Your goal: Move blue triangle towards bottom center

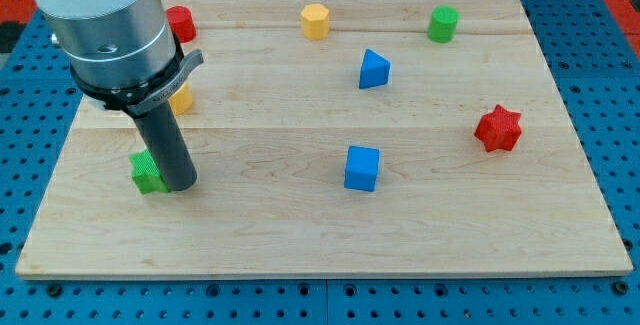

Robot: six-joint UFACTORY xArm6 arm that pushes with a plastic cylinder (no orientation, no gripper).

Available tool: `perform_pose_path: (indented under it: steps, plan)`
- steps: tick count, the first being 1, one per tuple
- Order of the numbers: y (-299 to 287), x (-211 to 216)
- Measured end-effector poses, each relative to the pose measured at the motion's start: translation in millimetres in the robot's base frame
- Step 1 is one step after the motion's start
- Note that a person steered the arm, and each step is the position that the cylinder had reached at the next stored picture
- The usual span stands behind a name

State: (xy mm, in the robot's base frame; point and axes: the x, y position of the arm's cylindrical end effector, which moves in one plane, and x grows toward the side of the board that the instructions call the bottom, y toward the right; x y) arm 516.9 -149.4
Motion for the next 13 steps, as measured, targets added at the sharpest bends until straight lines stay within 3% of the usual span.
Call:
perform_pose_path:
  steps: [1, 2, 4, 6, 9, 11, 13]
  plan:
    - [22.4, 0.0]
    - [48.0, -27.0]
    - [202.0, -121.5]
    - [280.0, -139.1]
    - [217.1, -187.5]
    - [152.8, -170.2]
    - [139.5, -195.5]
